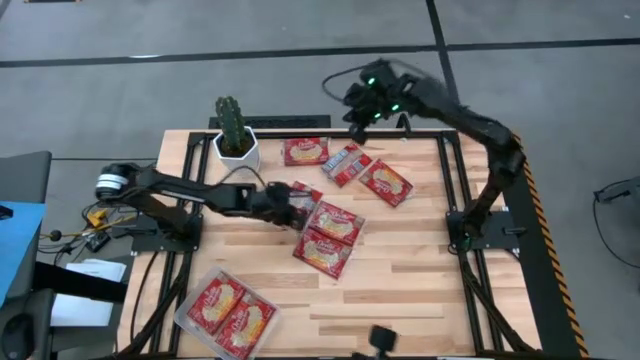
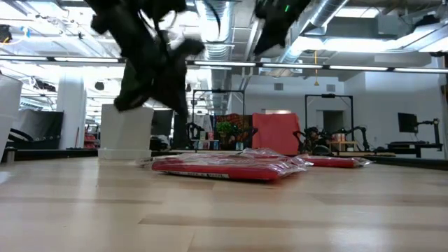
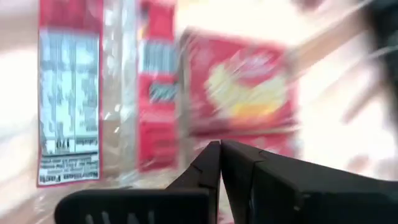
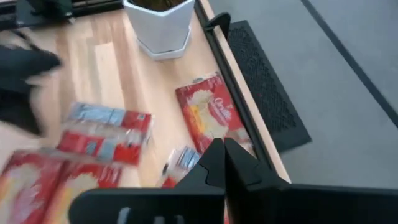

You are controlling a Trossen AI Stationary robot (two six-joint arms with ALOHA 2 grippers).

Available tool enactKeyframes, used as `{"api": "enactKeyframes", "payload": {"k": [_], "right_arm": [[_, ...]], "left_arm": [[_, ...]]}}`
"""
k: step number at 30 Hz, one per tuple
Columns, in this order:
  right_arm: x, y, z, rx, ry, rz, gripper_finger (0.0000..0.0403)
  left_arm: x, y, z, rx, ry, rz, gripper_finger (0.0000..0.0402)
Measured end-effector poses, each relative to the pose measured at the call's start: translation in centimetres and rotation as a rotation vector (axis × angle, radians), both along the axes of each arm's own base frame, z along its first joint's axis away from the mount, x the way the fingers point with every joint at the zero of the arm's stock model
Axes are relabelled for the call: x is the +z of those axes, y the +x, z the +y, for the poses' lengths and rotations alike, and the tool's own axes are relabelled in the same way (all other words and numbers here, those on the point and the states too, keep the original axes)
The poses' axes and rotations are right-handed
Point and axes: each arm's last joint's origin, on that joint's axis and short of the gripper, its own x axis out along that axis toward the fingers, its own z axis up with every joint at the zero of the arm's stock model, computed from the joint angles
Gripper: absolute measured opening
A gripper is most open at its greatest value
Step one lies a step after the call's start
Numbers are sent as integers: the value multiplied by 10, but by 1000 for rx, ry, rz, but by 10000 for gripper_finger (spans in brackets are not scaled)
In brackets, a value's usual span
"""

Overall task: Sort popcorn bags into baskets
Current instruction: Adjust the red popcorn bags

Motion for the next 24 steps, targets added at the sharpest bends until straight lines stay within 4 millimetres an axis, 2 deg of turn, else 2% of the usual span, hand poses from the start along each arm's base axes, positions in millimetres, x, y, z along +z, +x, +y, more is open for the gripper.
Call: {"api": "enactKeyframes", "payload": {"k": [6,9,11,18,24], "right_arm": [[-110,36,-31,-136,29,-41,12],[-153,52,-40,-163,91,8,10],[-173,62,-41,-153,120,54,7],[-204,92,-42,-105,175,206,9],[-208,100,-41,-60,242,359,8]], "left_arm": [[46,-24,4,111,115,-165,0],[57,-35,6,155,147,-184,0],[60,-39,6,163,154,-182,0],[59,-44,6,178,137,-152,0],[58,-44,5,172,133,-147,0]]}}
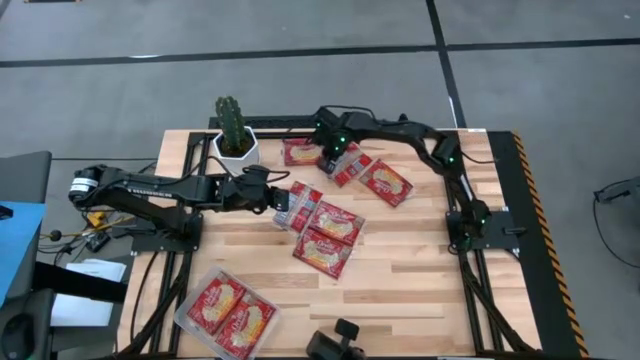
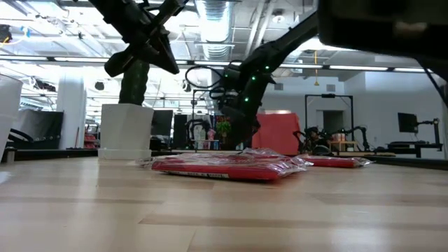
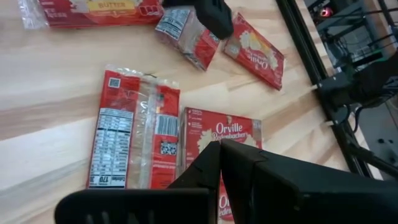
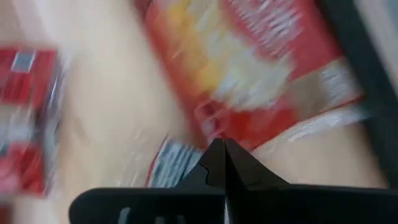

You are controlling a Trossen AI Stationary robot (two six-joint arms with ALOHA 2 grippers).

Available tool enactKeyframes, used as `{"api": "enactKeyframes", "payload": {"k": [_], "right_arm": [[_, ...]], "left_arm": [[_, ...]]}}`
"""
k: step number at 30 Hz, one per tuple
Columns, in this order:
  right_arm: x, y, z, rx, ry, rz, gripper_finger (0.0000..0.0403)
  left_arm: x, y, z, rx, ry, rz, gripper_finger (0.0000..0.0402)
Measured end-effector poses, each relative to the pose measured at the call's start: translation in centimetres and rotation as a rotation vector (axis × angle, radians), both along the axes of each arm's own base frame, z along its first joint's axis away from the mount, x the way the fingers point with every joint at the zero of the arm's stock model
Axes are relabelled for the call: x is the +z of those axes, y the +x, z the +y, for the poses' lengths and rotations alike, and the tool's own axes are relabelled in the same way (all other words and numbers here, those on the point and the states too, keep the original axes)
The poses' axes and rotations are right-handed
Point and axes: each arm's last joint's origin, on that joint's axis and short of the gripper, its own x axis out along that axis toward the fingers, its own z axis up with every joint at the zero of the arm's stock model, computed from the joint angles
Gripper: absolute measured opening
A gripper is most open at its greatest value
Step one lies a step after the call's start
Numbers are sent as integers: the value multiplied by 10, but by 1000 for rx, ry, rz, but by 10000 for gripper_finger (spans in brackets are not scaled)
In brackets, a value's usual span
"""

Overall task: Sort popcorn bags into baskets
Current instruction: Adjust the red popcorn bags

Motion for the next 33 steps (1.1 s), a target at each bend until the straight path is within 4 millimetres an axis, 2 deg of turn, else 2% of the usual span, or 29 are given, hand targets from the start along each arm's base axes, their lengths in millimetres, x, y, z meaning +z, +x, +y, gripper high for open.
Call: {"api": "enactKeyframes", "payload": {"k": [4,7,10,12,16,20,24,27,30,33], "right_arm": [[-10,1,5,35,46,59,10],[-8,2,10,58,48,62,9],[-1,-1,12,100,71,47,9],[14,-2,14,142,118,-24,9],[55,-13,23,160,109,-82,10],[115,-39,37,148,69,-151,10],[181,-78,59,91,-35,-227,10],[227,-110,81,37,-149,-303,10],[261,-139,103,-25,-224,-385,10],[284,-166,122,-81,-261,-445,10]], "left_arm": [[0,0,0,-10,5,7,0],[-1,-1,-2,-19,4,19,0],[-1,0,-3,-37,5,21,0],[-1,0,-3,-56,21,31,0],[-2,-1,4,1,145,81,0],[-15,10,33,73,234,171,0],[-41,36,58,34,242,215,0],[-63,50,76,98,226,329,0],[-80,65,94,116,248,411,0],[-86,82,109,92,275,470,0]]}}
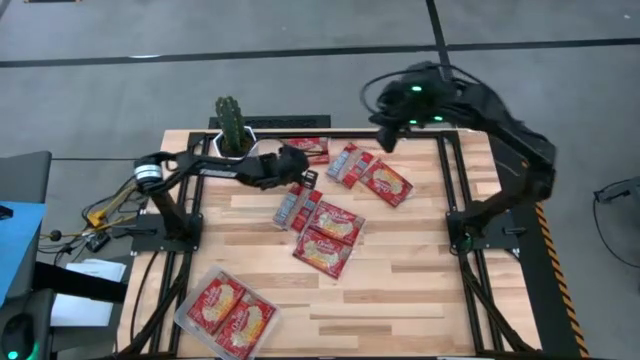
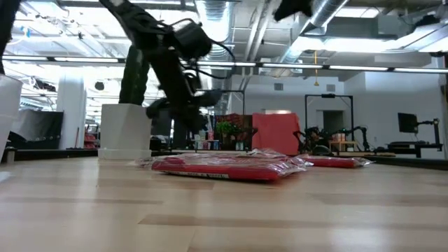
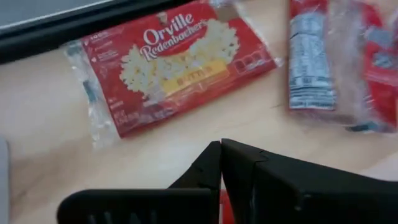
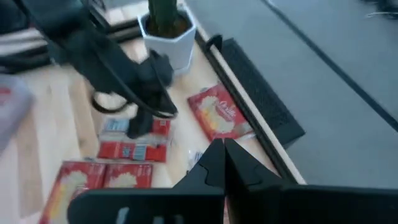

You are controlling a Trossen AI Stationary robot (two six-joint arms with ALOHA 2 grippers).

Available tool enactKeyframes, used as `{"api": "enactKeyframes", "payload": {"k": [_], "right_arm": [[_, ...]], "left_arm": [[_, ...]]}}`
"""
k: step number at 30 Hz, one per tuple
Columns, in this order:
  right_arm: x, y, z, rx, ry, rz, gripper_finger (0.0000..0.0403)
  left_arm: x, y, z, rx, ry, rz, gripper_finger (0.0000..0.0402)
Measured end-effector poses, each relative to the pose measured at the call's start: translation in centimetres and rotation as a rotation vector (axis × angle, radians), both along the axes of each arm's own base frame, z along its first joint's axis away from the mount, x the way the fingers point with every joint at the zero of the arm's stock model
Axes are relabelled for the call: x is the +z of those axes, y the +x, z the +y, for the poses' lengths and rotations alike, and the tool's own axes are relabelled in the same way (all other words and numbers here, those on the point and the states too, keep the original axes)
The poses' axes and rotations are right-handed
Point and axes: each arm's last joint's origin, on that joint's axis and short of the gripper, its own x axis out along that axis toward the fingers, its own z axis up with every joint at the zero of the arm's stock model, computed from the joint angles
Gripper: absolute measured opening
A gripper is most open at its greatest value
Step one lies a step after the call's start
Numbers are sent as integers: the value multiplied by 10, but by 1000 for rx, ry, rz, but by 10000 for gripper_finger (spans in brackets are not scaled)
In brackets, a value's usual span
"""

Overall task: Sort popcorn bags into baskets
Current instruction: Adjust the red popcorn bags

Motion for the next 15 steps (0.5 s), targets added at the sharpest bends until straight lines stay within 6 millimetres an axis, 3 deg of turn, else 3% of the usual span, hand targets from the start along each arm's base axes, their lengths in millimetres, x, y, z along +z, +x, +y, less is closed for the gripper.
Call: {"api": "enactKeyframes", "payload": {"k": [4,9,15], "right_arm": [[16,-28,19,-62,-23,-37,10],[21,-46,33,-103,-24,-25,10],[19,-51,42,-84,-8,15,11]], "left_arm": [[-2,13,16,24,21,75,0],[-12,22,34,30,13,119,0],[-41,17,42,19,-221,149,0]]}}
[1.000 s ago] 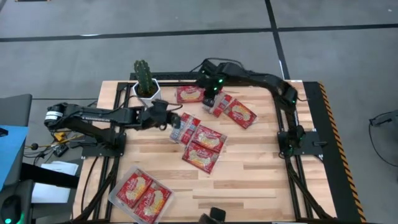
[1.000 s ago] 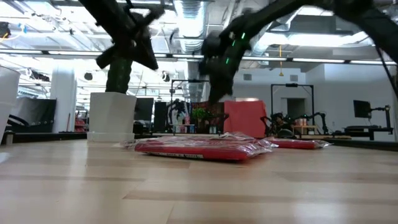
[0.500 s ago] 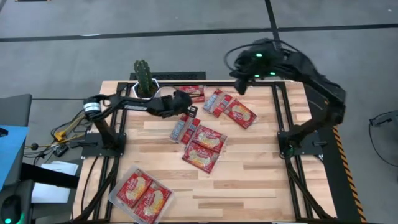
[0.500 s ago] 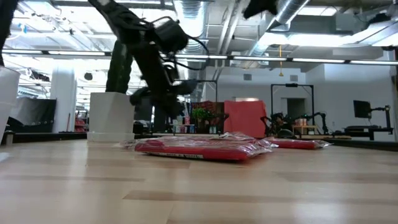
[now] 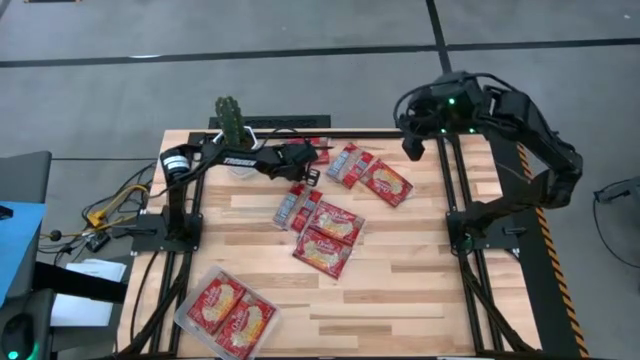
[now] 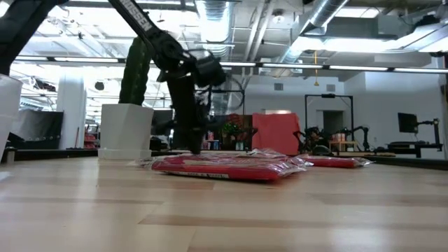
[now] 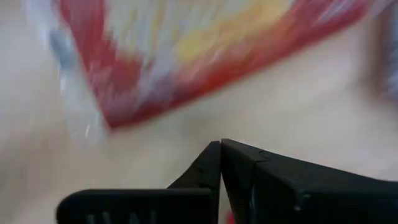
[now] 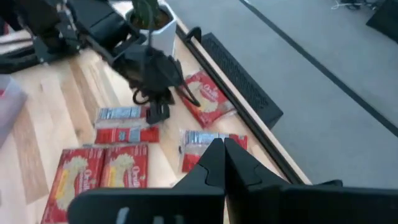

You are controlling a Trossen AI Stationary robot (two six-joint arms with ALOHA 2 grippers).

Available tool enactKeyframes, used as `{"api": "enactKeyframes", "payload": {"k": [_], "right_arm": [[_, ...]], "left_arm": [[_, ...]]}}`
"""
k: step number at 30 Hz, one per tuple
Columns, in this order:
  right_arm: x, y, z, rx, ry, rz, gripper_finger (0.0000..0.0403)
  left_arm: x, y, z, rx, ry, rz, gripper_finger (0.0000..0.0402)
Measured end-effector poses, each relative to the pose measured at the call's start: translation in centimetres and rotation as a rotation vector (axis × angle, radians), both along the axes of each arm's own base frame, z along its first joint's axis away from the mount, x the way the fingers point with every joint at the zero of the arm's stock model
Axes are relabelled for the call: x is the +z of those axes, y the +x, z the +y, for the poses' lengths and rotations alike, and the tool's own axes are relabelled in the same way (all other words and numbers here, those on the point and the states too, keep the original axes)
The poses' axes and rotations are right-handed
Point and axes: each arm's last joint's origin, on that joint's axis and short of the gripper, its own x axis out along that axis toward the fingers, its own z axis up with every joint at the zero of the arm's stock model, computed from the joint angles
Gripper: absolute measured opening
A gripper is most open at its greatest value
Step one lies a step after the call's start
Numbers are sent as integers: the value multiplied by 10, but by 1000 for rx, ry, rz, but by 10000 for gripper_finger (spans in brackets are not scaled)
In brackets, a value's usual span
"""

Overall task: Sort popcorn bags into baskets
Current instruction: Adjust the red popcorn bags, then put the red popcorn bag into the transparent bin

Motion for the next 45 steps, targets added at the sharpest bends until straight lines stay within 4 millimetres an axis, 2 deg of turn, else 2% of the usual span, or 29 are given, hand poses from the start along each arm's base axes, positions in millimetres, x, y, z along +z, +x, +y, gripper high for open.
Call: {"api": "enactKeyframes", "payload": {"k": [3,7,11,13,15,21,26,30,34,39,45], "right_arm": [[0,1,4,16,-5,2,11],[0,3,8,41,-11,9,11],[0,4,9,62,-24,17,11],[0,4,9,65,-28,19,11],[0,4,9,65,-29,20,11],[0,4,9,65,-29,19,11],[0,4,9,57,-19,15,11],[-1,4,9,55,-15,16,11],[-1,4,11,56,-12,13,11],[-1,4,12,60,-13,13,11],[-1,4,12,61,-13,14,11]], "left_arm": [[-6,-3,-6,-6,-86,44,0],[-7,-4,-30,-36,-137,127,0],[9,2,-63,-107,-121,101,0],[22,6,-69,-98,-36,38,0],[33,7,-61,-42,62,-1,0],[35,5,-20,86,204,-66,0],[28,-1,16,172,254,-95,0],[9,-5,31,198,164,-102,0],[-5,-6,34,187,108,-62,0],[-16,-6,24,167,-10,-31,0],[-19,5,-6,87,-146,-27,0]]}}
